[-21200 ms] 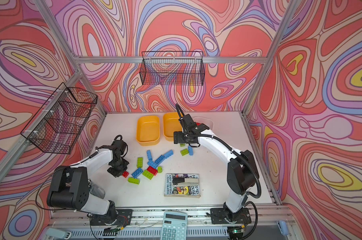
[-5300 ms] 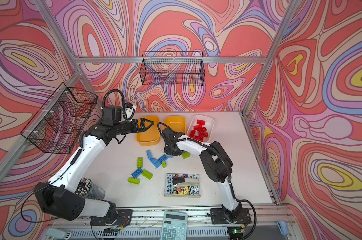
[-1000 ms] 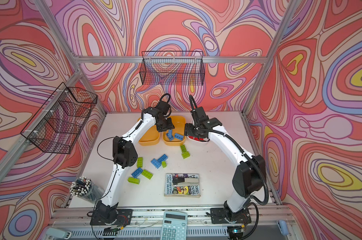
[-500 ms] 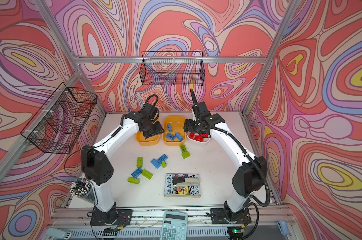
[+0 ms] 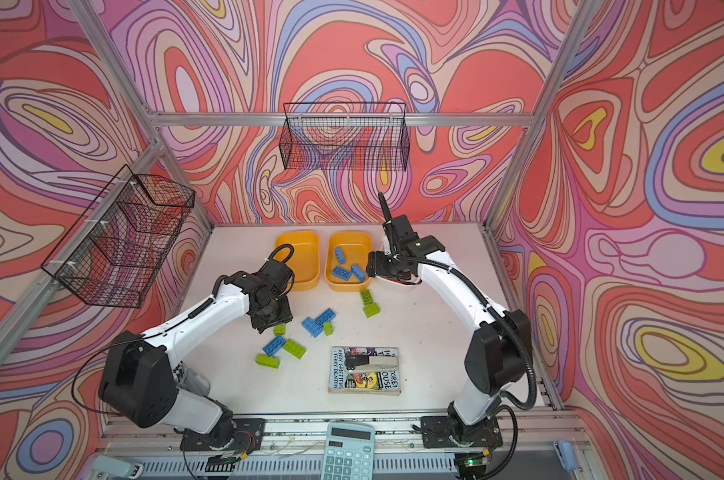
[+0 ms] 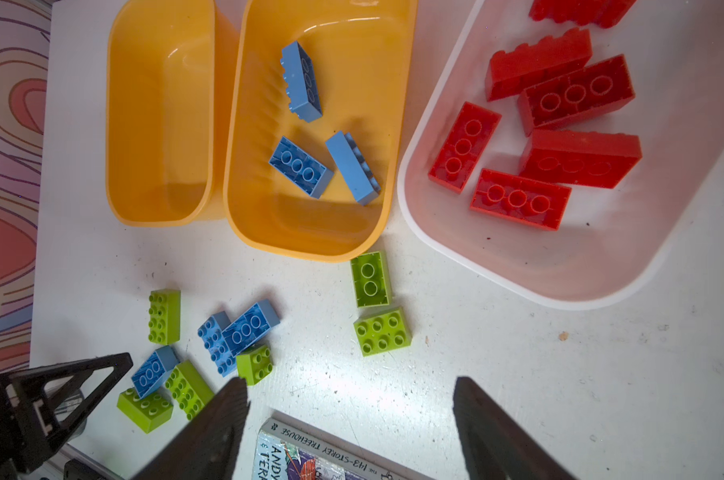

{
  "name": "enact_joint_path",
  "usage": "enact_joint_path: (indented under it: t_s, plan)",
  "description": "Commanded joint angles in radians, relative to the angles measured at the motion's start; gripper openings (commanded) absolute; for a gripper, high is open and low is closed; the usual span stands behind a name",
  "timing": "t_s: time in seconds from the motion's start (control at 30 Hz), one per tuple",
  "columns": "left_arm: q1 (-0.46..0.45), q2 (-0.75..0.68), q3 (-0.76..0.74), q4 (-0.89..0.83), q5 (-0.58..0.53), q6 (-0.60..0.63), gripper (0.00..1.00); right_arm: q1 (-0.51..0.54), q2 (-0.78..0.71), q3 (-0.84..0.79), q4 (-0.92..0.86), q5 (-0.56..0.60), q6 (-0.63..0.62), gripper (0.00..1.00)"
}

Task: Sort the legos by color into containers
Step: 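Lower the left gripper and grasp a lime-green brick on the table, then carry the lime-green brick into the farther yellow bin and release it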

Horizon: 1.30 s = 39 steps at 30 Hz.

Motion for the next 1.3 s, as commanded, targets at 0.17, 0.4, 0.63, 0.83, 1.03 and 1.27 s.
enact_joint_path:
  t_s: [0.17, 0.4, 0.63, 0.83, 1.03, 1.27]
  plan:
    - [0.066, 0.125, 0.003, 0.092, -0.009, 0.08, 0.49, -0.002, -0.058, -0.013, 0.009, 0.019, 0.03, 0.82]
    - [0.098, 0.207, -0.02, 0.153, 0.038, 0.113, 0.46, -0.003, -0.048, 0.005, -0.004, 0.043, 0.033, 0.82]
    - [0.099, 0.256, -0.05, 0.192, 0.066, 0.108, 0.4, -0.003, -0.013, 0.036, 0.004, 0.042, 0.036, 0.82]
    - [0.099, 0.264, -0.027, 0.144, 0.065, 0.119, 0.12, -0.003, 0.02, 0.064, 0.013, 0.034, 0.032, 0.82]
    - [0.099, 0.212, 0.044, 0.04, 0.022, 0.136, 0.11, -0.003, 0.041, 0.081, 0.02, 0.023, 0.031, 0.82]
    - [0.099, 0.211, 0.285, -0.059, -0.01, 0.177, 0.11, -0.004, 0.061, 0.112, 0.014, 0.016, 0.028, 0.82]
